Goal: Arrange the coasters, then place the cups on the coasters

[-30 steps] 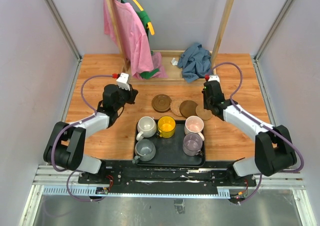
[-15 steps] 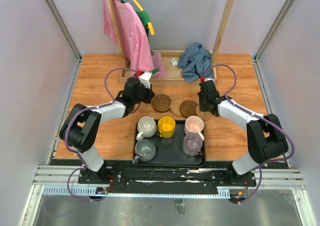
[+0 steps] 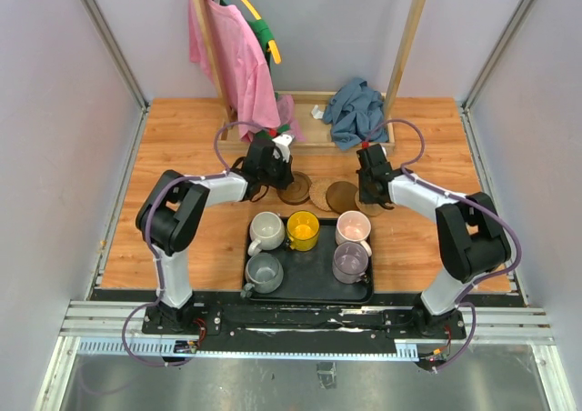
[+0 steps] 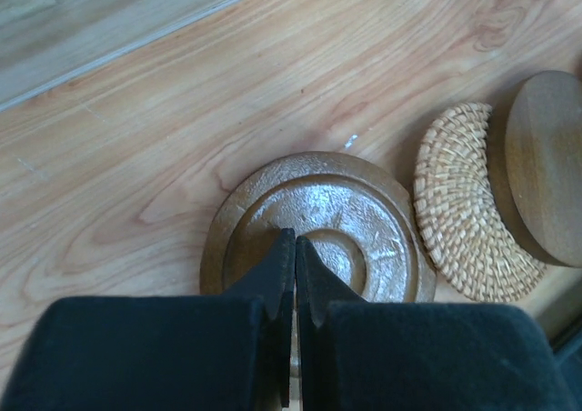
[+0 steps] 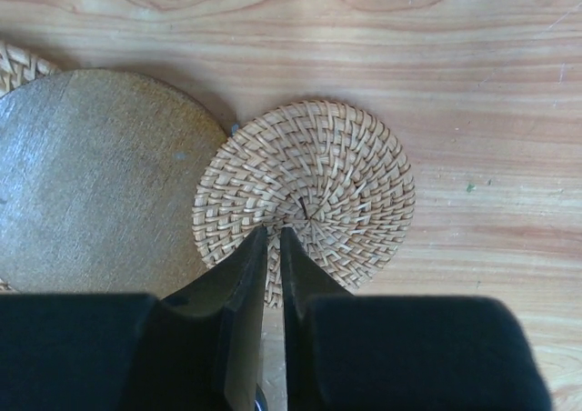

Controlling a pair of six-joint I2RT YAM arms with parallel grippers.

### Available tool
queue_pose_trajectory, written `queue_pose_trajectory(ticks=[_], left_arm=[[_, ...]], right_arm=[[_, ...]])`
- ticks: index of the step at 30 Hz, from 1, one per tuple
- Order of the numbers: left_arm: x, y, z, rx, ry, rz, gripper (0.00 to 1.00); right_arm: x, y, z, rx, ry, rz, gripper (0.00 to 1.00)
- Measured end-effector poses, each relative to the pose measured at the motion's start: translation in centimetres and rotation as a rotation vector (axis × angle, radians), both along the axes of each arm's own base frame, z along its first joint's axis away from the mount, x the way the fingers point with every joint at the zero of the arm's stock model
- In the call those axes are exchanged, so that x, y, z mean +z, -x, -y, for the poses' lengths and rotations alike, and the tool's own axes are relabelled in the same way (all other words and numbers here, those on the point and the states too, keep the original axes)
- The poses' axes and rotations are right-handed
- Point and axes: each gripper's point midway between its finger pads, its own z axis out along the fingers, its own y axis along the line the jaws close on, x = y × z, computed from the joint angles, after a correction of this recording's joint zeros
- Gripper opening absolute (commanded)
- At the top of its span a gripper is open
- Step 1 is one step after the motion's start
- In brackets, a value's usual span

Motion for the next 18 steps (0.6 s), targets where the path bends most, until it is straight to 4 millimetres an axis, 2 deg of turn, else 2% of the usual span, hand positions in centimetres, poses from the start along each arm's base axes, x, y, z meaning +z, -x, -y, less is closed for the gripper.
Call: queue_pose_trajectory(ticks=[3,7,11,18], left_arm=[[-0.8,-0.6,0.1,0.022,-0.017,-0.028,0.0],[-0.8,-1.9,0.1,0.072,-0.03,-0.036,0.01],[-0.8,-2.6,-0.4,0.126,-0.053,-0.044,0.0],[-0.8,-3.5,-1.9,0.217,-0.081,-0.048,0.01]], right_arm=[[-0.1,-0.6,0.3,-0.029,-0.003,-0.012,0.12],[-0.4,-2.3,1.8,-0.103,-0.03,-0.022,0.12],[-1.0,-3.4,3.6,-0.17,-0.052,-0.042,0.12],[-0.9,-4.5,4.5,-0.201,-0.055,-0.05,0.13]])
